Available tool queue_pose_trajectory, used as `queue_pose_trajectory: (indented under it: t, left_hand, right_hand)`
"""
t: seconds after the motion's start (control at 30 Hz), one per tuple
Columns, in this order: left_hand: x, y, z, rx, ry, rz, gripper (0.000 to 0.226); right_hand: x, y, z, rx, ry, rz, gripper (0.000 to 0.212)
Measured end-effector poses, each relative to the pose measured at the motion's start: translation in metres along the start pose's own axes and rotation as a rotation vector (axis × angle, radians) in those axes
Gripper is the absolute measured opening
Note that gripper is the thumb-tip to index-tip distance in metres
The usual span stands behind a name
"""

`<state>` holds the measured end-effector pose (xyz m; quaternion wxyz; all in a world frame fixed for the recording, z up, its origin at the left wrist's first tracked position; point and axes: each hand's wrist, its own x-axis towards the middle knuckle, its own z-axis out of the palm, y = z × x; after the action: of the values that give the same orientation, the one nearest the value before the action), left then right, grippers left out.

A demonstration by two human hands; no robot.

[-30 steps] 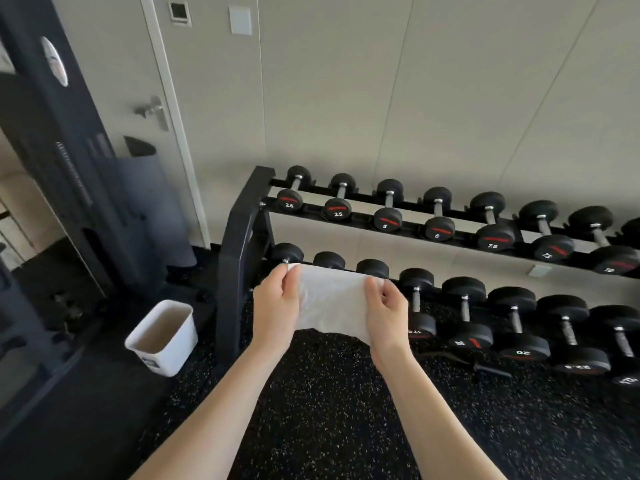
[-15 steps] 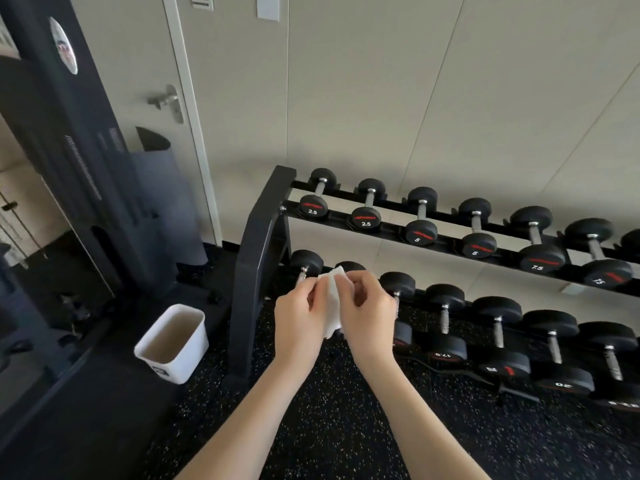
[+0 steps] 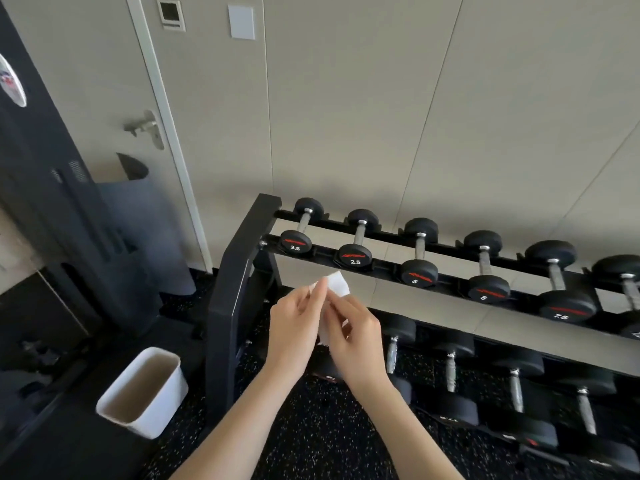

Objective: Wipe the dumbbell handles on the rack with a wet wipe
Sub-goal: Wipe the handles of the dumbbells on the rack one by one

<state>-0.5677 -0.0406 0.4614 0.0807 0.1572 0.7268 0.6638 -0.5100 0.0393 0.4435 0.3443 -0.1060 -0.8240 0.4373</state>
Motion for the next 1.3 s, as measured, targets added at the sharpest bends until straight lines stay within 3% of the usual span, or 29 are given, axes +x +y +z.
queue_pose_trajectory:
  t: [0.13,0.3,0.43,0.5,0.63,0.83,0.97,1.13,1.3]
  left_hand:
    - [0.036,-0.004,0.015,-0.024,0.084,-0.033,0.036]
    - [0.076,-0.012,0.017,-0.076,0.047,-0.064,0.034]
    - [0.112,-0.022,0.012,-0.269,0.0,-0.18,0.025]
    - [0.135,-0.032,0.009,-0.306,-0.013,-0.223,0.025]
    - [0.197,-0.063,-0.002,-0.259,-0.053,-0.269,0.023]
    - [0.317,-0.131,-0.022,0.002,-0.177,-0.333,0.019]
    - [0.377,-0.171,-0.026,0.406,-0.233,-0.121,0.017]
    - [0.436,-0.211,-0.01,0.873,-0.331,0.16,0.036]
    - [0.475,-0.253,0.007,1.054,-0.307,0.326,0.046]
  right_hand:
    - [0.024,0.021,-0.003,0.085,-0.051,0.021,0.029]
    - [0.058,0.047,-0.003,0.135,0.142,0.181,0.017]
    - [0.089,0.072,0.012,0.376,-0.131,0.505,0.036]
    - [0.105,0.082,0.028,0.526,-0.21,0.566,0.037]
    - [0.151,0.104,0.066,0.65,-0.046,0.602,0.034]
    - [0.233,0.146,0.131,0.514,0.152,0.705,0.018]
    - [0.274,0.169,0.153,0.346,0.294,0.782,0.011]
    - [0.308,0.208,0.168,0.111,0.37,0.814,0.006]
    - [0.337,0.256,0.18,-0.009,0.392,0.849,0.004]
